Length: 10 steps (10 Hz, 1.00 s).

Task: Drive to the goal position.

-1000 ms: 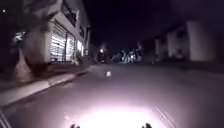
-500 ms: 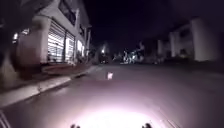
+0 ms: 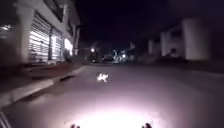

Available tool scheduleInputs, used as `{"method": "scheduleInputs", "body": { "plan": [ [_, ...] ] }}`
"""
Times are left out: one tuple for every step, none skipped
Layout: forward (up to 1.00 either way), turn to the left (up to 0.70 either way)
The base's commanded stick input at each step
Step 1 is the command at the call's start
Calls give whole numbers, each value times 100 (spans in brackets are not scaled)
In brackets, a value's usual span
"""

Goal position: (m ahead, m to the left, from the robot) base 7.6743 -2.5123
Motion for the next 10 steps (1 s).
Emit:
{"method": "scheduleInputs", "body": {
  "plan": [
    [85, 0],
    [85, 0],
    [85, 0],
    [85, 0],
    [85, 0],
    [85, 0],
    [85, 0],
    [85, 0],
    [85, 0],
    [85, 0]
  ]
}}
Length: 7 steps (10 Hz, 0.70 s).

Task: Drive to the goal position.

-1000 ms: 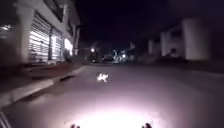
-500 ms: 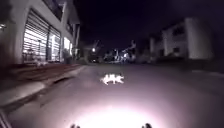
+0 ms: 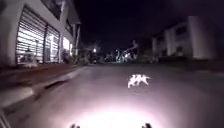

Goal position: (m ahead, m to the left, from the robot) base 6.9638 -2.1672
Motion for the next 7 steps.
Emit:
{"method": "scheduleInputs", "body": {
  "plan": [
    [85, 0],
    [85, 0],
    [85, 0],
    [85, 0],
    [85, 0],
    [85, 0],
    [85, 0]
  ]
}}
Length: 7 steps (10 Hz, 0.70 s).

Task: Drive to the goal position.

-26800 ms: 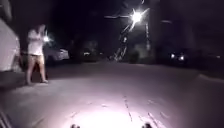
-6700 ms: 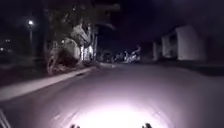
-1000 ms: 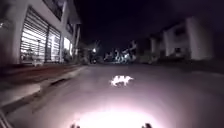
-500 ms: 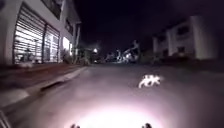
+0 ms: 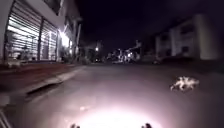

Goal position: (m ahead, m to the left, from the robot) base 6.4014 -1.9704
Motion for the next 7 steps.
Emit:
{"method": "scheduleInputs", "body": {
  "plan": [
    [85, 0],
    [85, 0],
    [85, 0],
    [85, 0],
    [85, 0],
    [85, 0],
    [85, 0]
  ]
}}
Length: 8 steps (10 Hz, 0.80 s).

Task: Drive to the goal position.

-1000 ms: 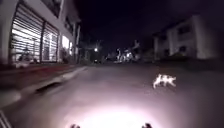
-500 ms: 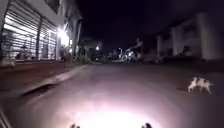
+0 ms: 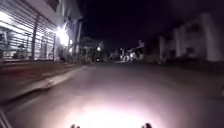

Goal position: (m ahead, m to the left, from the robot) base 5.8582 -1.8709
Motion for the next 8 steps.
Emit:
{"method": "scheduleInputs", "body": {
  "plan": [
    [85, 0],
    [85, 0],
    [85, 0],
    [85, 0],
    [85, 0],
    [85, -20],
    [85, -34],
    [85, -28]
  ]
}}
